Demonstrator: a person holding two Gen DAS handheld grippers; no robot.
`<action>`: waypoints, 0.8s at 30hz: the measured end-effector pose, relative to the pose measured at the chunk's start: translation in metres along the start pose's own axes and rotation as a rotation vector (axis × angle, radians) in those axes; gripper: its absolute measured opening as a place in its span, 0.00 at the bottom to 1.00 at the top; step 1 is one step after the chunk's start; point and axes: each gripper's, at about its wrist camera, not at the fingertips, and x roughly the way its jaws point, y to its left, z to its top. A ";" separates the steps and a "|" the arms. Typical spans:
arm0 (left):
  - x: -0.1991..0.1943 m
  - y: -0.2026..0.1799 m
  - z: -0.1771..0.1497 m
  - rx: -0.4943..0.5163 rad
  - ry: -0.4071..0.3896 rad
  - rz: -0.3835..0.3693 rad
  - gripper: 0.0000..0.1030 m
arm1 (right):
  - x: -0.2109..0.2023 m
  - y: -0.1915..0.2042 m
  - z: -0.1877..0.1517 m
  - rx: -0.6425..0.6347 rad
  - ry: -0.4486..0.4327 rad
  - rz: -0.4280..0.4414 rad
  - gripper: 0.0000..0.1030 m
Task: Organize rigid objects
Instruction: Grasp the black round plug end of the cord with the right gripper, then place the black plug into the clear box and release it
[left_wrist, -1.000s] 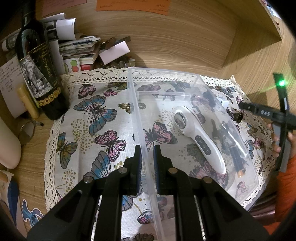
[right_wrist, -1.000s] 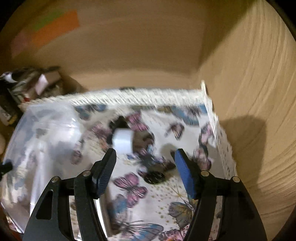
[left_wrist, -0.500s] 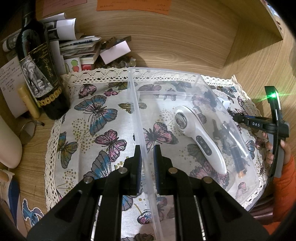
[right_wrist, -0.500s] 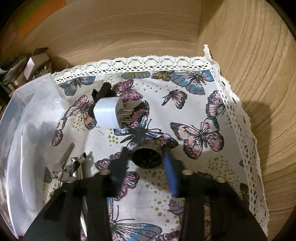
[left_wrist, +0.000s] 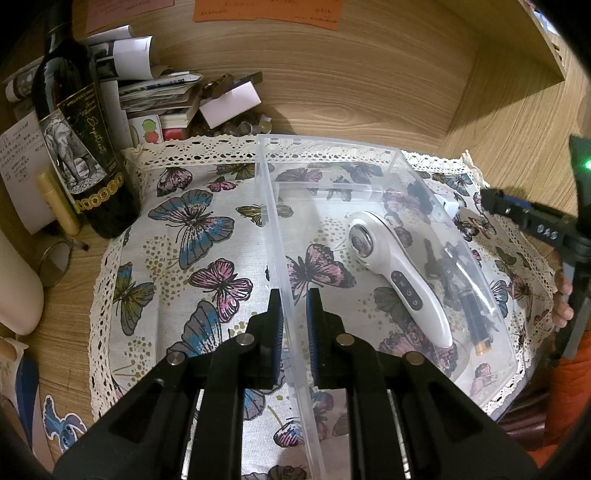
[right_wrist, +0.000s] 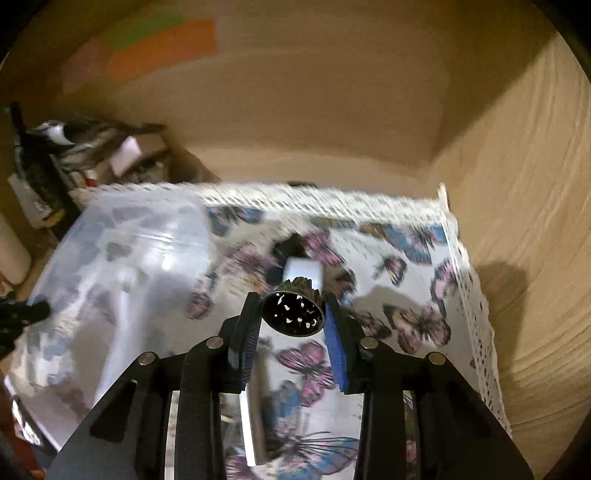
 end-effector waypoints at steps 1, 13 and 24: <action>0.000 0.000 0.000 0.000 0.000 0.000 0.12 | -0.003 0.006 0.002 -0.011 -0.014 0.010 0.30; 0.000 0.000 0.000 -0.001 0.000 0.000 0.12 | -0.020 0.073 0.020 -0.136 -0.102 0.150 0.30; 0.001 0.001 0.002 -0.006 -0.006 -0.011 0.12 | 0.012 0.119 0.012 -0.228 0.002 0.251 0.30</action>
